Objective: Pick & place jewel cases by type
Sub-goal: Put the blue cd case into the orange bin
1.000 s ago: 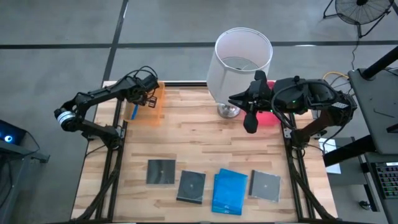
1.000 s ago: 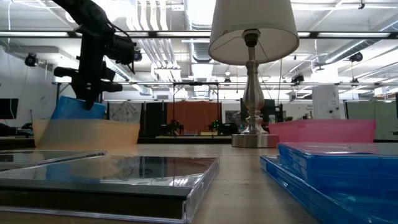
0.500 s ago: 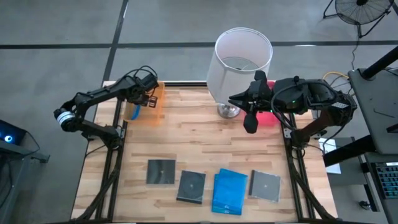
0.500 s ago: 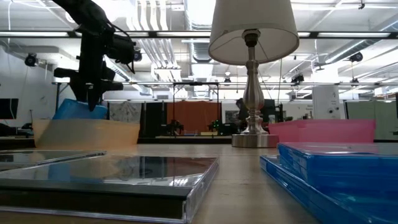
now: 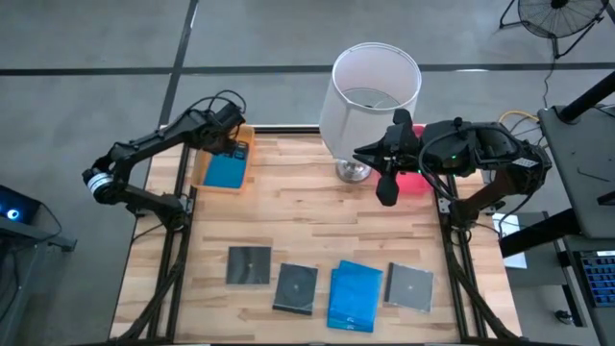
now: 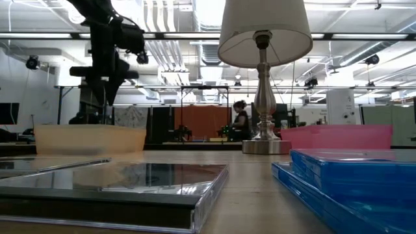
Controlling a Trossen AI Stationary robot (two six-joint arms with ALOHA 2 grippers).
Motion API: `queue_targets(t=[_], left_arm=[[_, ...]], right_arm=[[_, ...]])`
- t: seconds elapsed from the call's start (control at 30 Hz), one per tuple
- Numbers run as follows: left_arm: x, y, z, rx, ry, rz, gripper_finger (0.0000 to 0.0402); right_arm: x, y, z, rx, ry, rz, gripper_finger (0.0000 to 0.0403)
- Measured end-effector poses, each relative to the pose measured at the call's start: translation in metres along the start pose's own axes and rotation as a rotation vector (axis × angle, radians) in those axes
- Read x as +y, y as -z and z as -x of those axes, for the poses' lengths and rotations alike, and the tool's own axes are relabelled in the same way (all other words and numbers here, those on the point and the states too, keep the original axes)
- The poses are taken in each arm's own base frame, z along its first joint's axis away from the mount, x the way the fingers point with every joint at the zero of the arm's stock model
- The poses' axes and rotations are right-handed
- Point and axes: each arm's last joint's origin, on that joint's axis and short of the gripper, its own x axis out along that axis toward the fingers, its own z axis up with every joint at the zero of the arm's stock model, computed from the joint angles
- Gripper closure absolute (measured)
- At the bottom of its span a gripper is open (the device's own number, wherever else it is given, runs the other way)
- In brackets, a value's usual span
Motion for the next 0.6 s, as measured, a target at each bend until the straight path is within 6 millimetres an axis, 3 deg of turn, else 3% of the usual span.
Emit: queue_targets(t=[0.17, 0.4, 0.6], left_arm=[[-0.003, 0.003, -0.001, 0.055, 0.080, -0.051, 0.0292], [-0.001, 0.012, -0.008, 0.133, 0.083, -0.052, 0.0392], [-0.007, 0.031, -0.026, 0.205, 0.107, -0.082, 0.0401]], right_arm=[[0.000, 0.000, 0.000, 0.000, 0.000, 0.000, 0.0360], [0.000, 0.000, 0.000, 0.000, 0.000, -0.002, 0.0360], [0.000, 0.000, 0.000, 0.000, 0.000, -0.003, 0.0360]])
